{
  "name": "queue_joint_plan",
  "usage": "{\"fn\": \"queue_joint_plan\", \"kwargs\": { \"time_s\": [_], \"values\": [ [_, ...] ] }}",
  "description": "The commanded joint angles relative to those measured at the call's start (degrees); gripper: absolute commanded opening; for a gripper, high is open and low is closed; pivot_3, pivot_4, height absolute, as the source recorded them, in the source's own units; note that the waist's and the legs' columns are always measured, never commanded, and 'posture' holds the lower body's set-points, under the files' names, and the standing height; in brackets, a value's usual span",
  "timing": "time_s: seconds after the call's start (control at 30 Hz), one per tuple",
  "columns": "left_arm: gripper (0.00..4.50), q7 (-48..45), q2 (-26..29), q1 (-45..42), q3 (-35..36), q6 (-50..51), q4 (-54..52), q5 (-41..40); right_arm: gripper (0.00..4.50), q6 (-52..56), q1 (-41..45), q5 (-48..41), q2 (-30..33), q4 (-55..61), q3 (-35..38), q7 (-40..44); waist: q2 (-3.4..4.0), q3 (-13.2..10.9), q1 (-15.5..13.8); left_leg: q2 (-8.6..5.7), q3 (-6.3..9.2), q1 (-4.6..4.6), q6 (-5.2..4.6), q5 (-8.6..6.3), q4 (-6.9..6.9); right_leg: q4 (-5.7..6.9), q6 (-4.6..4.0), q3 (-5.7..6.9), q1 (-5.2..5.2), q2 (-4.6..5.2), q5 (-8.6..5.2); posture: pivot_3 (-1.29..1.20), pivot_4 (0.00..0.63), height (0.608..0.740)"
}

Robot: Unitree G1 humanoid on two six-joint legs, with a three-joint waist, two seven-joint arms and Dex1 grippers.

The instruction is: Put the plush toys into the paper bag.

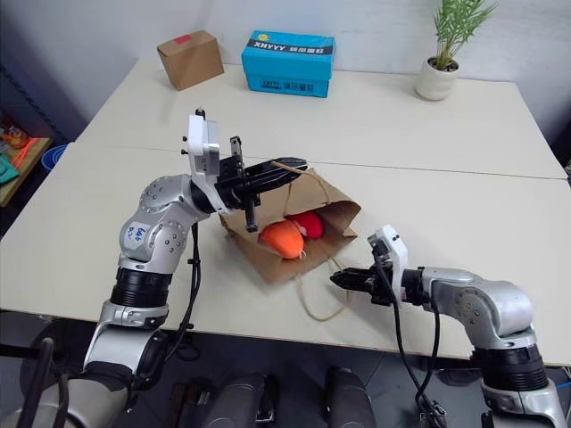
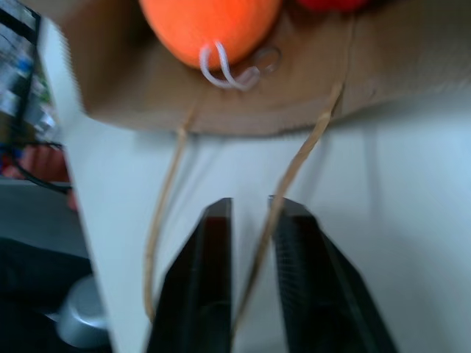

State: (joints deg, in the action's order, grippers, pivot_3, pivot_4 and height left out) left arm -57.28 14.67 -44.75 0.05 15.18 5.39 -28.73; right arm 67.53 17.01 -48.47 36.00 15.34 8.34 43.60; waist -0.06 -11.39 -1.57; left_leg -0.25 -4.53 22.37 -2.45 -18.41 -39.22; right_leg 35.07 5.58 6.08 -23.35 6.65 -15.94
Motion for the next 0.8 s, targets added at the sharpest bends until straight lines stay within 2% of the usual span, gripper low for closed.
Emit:
{"fn": "queue_joint_plan", "kwargs": {
  "time_s": [0.03,0.13,0.2,0.33,0.43,0.6,0.7,0.73,0.8],
  "values": [
    [0.0,-0.53,-0.46,-3.37,0.59,-2.74,1.82,0.05,0.03,5.95,-0.01,-13.45,-0.37,5.17,10.52,-3.1,0.0,0.0,-0.02,0.0,0.02,0.01,0.0,0.0,0.0,0.0,0.0,-0.01,0.0,0.0,0.0,0.0,0.15,0.74],
    [0.0,-2.41,-0.38,-5.82,0.19,-4.99,6.48,0.96,0.03,7.68,1.37,-28.42,-0.12,4.95,18.9,-11.49,0.0,0.0,0.05,0.0,0.06,0.02,0.0,0.0,-0.01,-0.01,0.0,0.0,0.01,0.02,0.0,0.0,0.15,0.74],
    [0.0,-3.95,-0.58,-7.82,0.15,-6.94,10.16,1.52,0.03,5.84,0.68,-38.08,2.17,5.07,21.94,-17.6,0.0,0.0,0.06,0.0,0.06,0.02,0.0,0.0,0.0,-0.01,0.0,0.01,0.01,0.01,0.0,0.0,0.15,0.74],
    [0.0,-5.26,-2.2,-13.12,0.63,-12.04,18.37,2.94,0.03,-1.83,-1.76,-54.13,7.46,6.16,24.54,-30.38,-0.02,-0.01,-0.06,0.0,0.04,0.04,-0.01,0.0,0.01,-0.03,0.0,0.05,-0.01,0.01,0.0,0.0,0.15,0.74],
    [0.0,-4.86,-3.21,-17.57,1.59,-15.85,25.95,4.19,0.03,-8.15,-3.1,-61.2,10.14,7.42,24.85,-36.95,-0.09,-0.05,-0.09,-0.01,-0.01,0.04,-0.05,-0.01,0.01,-0.05,0.01,0.1,-0.01,-0.01,0.01,0.0,0.15,0.74],
    [0.0,-8.42,-3.68,-21.94,2.08,-19.62,33.07,4.72,0.03,-13.09,-4.64,-63.68,12.39,9.99,23.05,-39.91,-0.09,-0.05,0.16,0.01,-0.11,0.04,-0.13,-0.05,0.02,-0.08,0.05,0.06,-0.03,-0.04,0.03,0.0,0.15,0.74],
    [0.0,-11.57,-2.32,-22.43,2.06,-16.94,35.17,4.2,0.03,-15.88,-6.22,-59.49,10.19,12.1,20.85,-40.6,-0.09,-0.05,0.17,0.02,-0.13,0.03,-0.14,-0.05,0.02,-0.07,0.05,0.04,-0.06,-0.05,0.03,0.0,0.15,0.74],
    [0.2,-12.18,-1.34,-22.49,2.26,-15.39,35.54,4.07,0.0,-16.64,-7.27,-59.35,9.43,13.0,20.83,-39.78,-0.1,-0.05,0.12,0.02,-0.14,0.03,-0.14,-0.05,0.02,-0.06,0.05,0.04,-0.06,-0.05,0.03,0.0,0.15,0.74],
    [0.6,-14.81,0.8,-22.07,1.85,-11.97,34.65,3.93,0.41,-17.32,-9.08,-57.64,9.41,14.41,21.96,-37.1,-0.1,-0.06,0.12,0.02,-0.13,0.05,-0.15,-0.05,0.02,-0.05,0.06,0.04,-0.08,-0.06,0.03,0.0,0.15,0.74]
  ]
}}
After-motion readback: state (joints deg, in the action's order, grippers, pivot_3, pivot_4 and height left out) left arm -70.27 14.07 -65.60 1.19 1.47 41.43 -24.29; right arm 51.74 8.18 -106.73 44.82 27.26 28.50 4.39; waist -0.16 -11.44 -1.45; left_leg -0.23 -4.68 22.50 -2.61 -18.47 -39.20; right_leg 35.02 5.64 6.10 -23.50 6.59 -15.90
